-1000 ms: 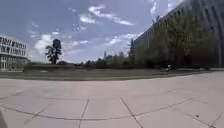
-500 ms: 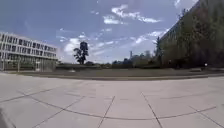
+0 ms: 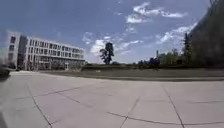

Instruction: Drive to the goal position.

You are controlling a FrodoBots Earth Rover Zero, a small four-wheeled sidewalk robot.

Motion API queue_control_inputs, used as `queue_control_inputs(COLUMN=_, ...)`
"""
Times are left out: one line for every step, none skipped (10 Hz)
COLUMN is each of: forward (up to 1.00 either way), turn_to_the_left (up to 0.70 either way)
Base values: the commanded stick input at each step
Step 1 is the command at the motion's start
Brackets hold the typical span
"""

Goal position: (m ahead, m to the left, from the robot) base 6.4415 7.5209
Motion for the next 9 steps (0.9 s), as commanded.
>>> queue_control_inputs(forward=0.0, turn_to_the_left=0.45)
queue_control_inputs(forward=0.0, turn_to_the_left=0.45)
queue_control_inputs(forward=0.0, turn_to_the_left=0.45)
queue_control_inputs(forward=0.0, turn_to_the_left=0.45)
queue_control_inputs(forward=0.03, turn_to_the_left=0.44)
queue_control_inputs(forward=0.7, turn_to_the_left=0.27)
queue_control_inputs(forward=0.7, turn_to_the_left=0.27)
queue_control_inputs(forward=0.7, turn_to_the_left=0.02)
queue_control_inputs(forward=0.7, turn_to_the_left=0.0)
